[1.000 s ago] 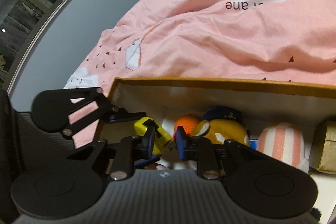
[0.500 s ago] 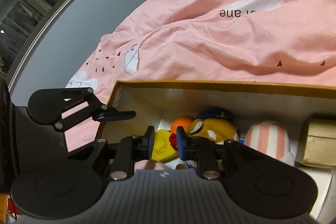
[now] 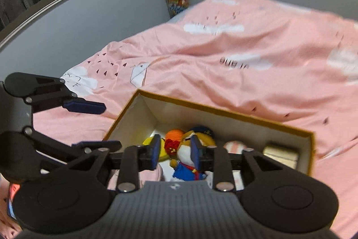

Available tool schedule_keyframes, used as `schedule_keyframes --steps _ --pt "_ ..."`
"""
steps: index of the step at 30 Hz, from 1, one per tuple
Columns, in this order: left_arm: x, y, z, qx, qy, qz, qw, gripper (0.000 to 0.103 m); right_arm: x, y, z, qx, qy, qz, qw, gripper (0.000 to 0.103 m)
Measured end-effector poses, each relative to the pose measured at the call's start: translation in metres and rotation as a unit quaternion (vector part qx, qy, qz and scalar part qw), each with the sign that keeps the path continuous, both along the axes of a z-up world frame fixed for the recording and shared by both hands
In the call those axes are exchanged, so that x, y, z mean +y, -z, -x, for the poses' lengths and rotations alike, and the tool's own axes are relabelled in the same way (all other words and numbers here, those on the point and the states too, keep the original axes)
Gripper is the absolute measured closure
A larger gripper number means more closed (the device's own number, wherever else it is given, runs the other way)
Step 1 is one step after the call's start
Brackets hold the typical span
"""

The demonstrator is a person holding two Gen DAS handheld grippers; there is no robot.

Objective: Organize objects

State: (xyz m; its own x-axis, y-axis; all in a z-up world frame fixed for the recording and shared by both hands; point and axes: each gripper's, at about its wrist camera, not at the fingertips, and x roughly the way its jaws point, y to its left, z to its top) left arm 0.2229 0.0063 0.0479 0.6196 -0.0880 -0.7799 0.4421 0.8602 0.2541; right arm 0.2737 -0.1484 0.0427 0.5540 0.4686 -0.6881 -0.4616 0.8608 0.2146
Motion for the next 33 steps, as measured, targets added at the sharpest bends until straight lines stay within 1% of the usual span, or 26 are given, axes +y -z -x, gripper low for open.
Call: schedule_keyframes --steps 1,3,5,7,9,12,13,14,15,16,17,18,19,21,22,23,27,29,33 --pt "-0.002 -0.002 0.002 -0.007 -0.007 0.008 0.9999 0.038 -0.001 -0.007 0.008 -0.011 0.001 0.006 1.0 0.066" --pt "-0.004 -0.013 0.013 -0.022 -0.017 0.024 0.9993 0.038 -0.004 -0.019 0.022 -0.03 0.007 0.015 0.999 0.055" --pt "-0.008 -0.019 0.025 -0.037 -0.028 0.036 0.9983 0.038 -0.009 -0.032 0.039 -0.051 0.02 0.023 0.998 0.055" --pt "-0.01 -0.028 0.038 -0.052 -0.035 0.05 0.9968 0.038 -0.013 -0.044 0.055 -0.072 0.025 0.026 0.997 0.052" --pt "-0.01 -0.037 0.052 -0.067 -0.042 0.064 0.9948 0.038 -0.017 -0.057 0.074 -0.094 0.03 0.023 0.995 0.041" --pt "-0.009 -0.048 0.072 -0.098 -0.065 0.088 0.9892 0.032 -0.021 -0.074 0.101 -0.126 0.039 0.016 0.991 0.031" --pt "-0.009 -0.051 0.08 -0.11 -0.075 0.102 0.9858 0.029 -0.022 -0.079 0.112 -0.14 0.045 0.013 0.989 0.028" --pt "-0.008 -0.054 0.088 -0.119 -0.089 0.118 0.9818 0.027 -0.023 -0.083 0.124 -0.157 0.054 0.01 0.986 0.019" --pt "-0.008 -0.055 0.097 -0.125 -0.105 0.136 0.9772 0.024 -0.024 -0.085 0.136 -0.177 0.062 0.008 0.982 0.015" --pt "-0.008 -0.054 0.105 -0.132 -0.116 0.153 0.9724 0.022 -0.025 -0.087 0.151 -0.199 0.068 0.012 0.978 0.014" --pt "-0.007 -0.053 0.114 -0.141 -0.128 0.172 0.9666 0.021 -0.023 -0.087 0.16 -0.212 0.072 0.018 0.975 0.014" --pt "-0.007 -0.049 0.124 -0.149 -0.142 0.188 0.9604 0.015 -0.023 -0.086 0.172 -0.226 0.079 0.024 0.971 0.011" --pt "-0.007 -0.046 0.132 -0.157 -0.153 0.199 0.9552 0.012 -0.023 -0.084 0.182 -0.238 0.085 0.026 0.967 0.01" --pt "-0.008 -0.035 0.15 -0.179 -0.177 0.22 0.9424 0.012 -0.022 -0.077 0.2 -0.258 0.099 0.027 0.961 0.009" --pt "-0.01 -0.03 0.156 -0.186 -0.187 0.221 0.9391 0.012 -0.022 -0.073 0.208 -0.263 0.105 0.026 0.959 0.009" --pt "-0.014 -0.025 0.161 -0.192 -0.189 0.215 0.9386 0.012 -0.022 -0.07 0.215 -0.264 0.108 0.024 0.958 0.009" --pt "-0.022 -0.008 0.171 -0.205 -0.191 0.175 0.9439 0.011 -0.023 -0.054 0.235 -0.256 0.131 0.004 0.958 0.008" --pt "-0.02 -0.001 0.175 -0.205 -0.193 0.172 0.9438 0.01 -0.024 -0.045 0.241 -0.251 0.149 0.005 0.956 0.008" --pt "-0.014 0.015 0.173 -0.182 -0.196 0.183 0.9462 0.01 -0.019 -0.027 0.247 -0.242 0.18 0.033 0.953 0.006"
